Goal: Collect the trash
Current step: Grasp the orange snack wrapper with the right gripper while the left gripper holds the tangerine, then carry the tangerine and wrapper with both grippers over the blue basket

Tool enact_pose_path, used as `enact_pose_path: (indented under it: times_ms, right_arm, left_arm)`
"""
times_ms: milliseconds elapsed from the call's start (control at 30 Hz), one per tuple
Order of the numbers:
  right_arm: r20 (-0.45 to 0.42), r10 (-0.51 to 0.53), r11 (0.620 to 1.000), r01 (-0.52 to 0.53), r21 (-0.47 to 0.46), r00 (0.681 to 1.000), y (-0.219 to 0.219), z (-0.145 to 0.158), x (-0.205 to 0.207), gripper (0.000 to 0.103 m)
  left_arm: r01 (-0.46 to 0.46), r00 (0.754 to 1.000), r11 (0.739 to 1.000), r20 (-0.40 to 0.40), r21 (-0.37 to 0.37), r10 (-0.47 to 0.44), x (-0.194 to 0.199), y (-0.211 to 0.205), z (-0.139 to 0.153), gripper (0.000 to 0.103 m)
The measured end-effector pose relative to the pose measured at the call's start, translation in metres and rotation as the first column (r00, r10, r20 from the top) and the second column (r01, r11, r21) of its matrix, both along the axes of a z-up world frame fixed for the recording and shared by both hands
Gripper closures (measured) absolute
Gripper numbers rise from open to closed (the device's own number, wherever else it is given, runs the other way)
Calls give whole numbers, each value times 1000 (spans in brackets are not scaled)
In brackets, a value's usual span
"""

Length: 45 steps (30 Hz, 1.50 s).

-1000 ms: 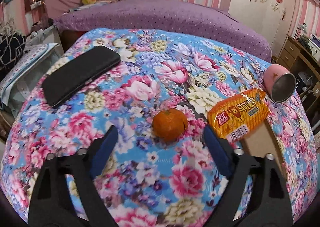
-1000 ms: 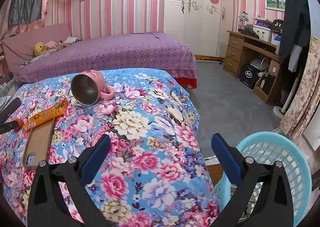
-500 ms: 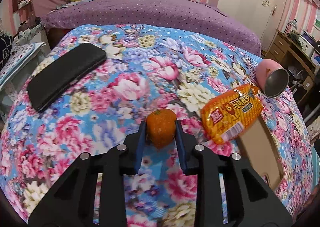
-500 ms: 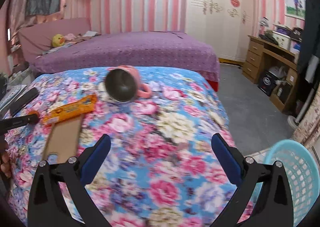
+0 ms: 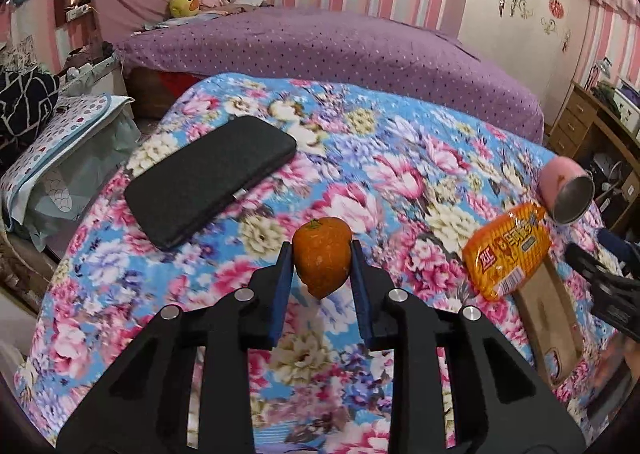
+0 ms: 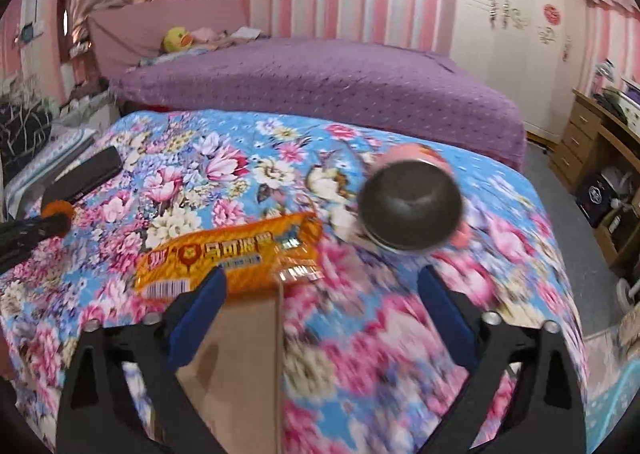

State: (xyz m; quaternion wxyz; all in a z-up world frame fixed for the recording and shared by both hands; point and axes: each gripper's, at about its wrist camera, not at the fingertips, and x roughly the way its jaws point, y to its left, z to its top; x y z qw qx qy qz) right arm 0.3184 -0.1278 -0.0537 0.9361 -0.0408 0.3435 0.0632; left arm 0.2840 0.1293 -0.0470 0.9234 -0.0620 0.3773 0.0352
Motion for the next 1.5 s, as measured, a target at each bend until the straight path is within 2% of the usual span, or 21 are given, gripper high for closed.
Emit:
enact_pose_path:
  times_ms: [100,200,267,300,333,367,400,467,633,967,1100,1300,1500]
  right_arm:
    - [-43,31,999,-30,25,999,10,-5,21,22]
    - [-87,55,998,-55,6,995,22,-13,39,35]
    - [-123,64,998,-65,-5,990,26,-21,50,47]
    - [-138,70,998,-70,6,988,27,-24,54,48]
    - [-152,76,997,-73,24,986,27,-26,58,52]
    - [-164,90,996,-85,42,982,26,-26,60,61]
    - [-171,103,994,-95,52,980,26,-27,62,63]
    - [-170,128,991,-119,57,977,27,-27,61,75]
    - [-94,111,992,-105,74,989,18,-16,51,88]
    - [73,40,988,-50,146,997,-36,33,-8,93]
    - [123,-11,985,-11,173,992,-69,49,-42,94]
    - [159,-93,970,53,238,983,-120,59,-91,94]
    - [166,-149,958,101,267,975,-154,52,-139,94]
  left_arm:
    - [-7,1000,1000,9,-22,7,0,5,4,76]
    - [-8,1000,999,15,-33,9,0,7,6,76]
    - [-7,1000,999,19,-31,8,0,6,8,76]
    - [-6,1000,999,20,-32,7,0,6,8,76]
    - [-5,1000,999,21,-35,6,0,6,9,76]
    - [-5,1000,999,21,-35,6,0,6,9,76]
    - [-5,1000,999,21,-36,5,0,6,9,76]
    - [-4,1000,999,23,-36,5,-1,5,11,76]
    - [6,999,1000,51,-30,-4,-7,-1,21,76]
    - [52,994,999,98,1,-52,-24,-31,33,76]
    - [76,989,996,120,50,-81,-34,-53,37,76]
    - [139,976,988,160,65,-147,-57,-90,43,76]
    - [202,969,978,134,59,-209,-65,-127,34,76]
